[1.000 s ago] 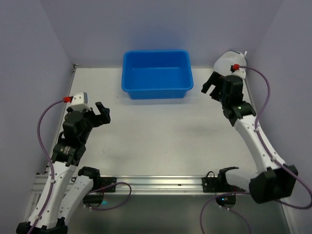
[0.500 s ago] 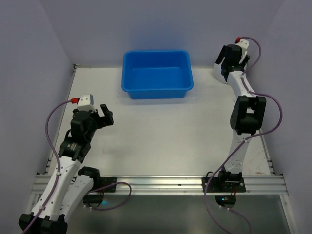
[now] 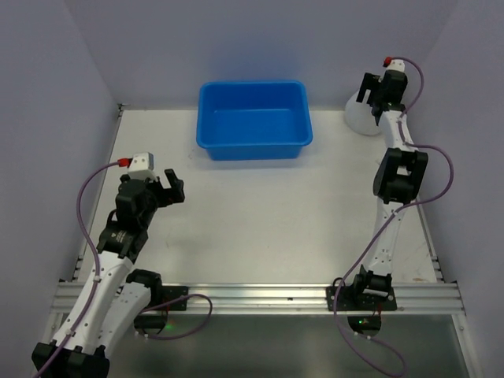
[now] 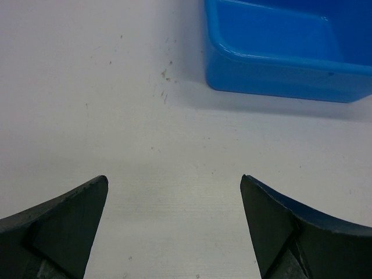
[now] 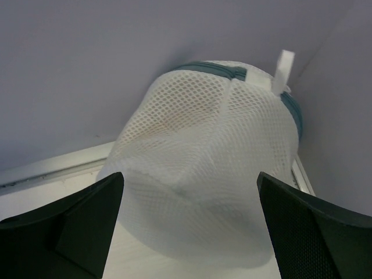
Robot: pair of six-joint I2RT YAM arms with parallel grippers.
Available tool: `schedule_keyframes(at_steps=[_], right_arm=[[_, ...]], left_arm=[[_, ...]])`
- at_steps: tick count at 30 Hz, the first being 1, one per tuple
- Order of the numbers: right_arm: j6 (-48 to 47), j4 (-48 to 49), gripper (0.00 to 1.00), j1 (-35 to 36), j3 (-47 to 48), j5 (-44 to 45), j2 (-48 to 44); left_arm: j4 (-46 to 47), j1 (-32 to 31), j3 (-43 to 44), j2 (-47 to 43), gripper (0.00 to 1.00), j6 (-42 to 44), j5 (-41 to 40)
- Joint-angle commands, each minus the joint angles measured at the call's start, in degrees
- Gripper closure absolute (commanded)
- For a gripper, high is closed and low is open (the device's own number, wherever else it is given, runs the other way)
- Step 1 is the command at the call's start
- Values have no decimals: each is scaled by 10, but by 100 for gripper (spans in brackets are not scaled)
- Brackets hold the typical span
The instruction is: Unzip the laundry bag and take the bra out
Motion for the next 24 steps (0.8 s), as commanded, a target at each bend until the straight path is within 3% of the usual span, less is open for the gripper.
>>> schedule_keyframes(at_steps=[1, 4, 7, 11, 14, 17, 20, 24], right_arm=[[-32, -48, 1, 7, 70, -75, 29], [-34, -70, 6, 6, 80, -106, 34], [-34, -94, 20, 6, 82, -114, 32], [-34, -118, 63, 6, 72, -116, 23], [-57, -63, 90, 11, -5, -111, -25], [-61, -62, 100, 17, -24, -104, -46], [-58, -53, 100, 29, -56, -92, -84], [-59, 8, 100, 64, -211, -42, -224]], left_arm=[[30, 6, -3, 1, 0, 18, 8], [30, 8, -4, -1, 0, 18, 10], [31, 8, -5, -4, 0, 18, 10], [31, 8, -5, -9, 0, 19, 14], [31, 8, -6, -15, 0, 19, 12], [29, 8, -7, -20, 0, 18, 12], [29, 8, -8, -28, 0, 18, 13], [28, 8, -7, -35, 0, 17, 13]])
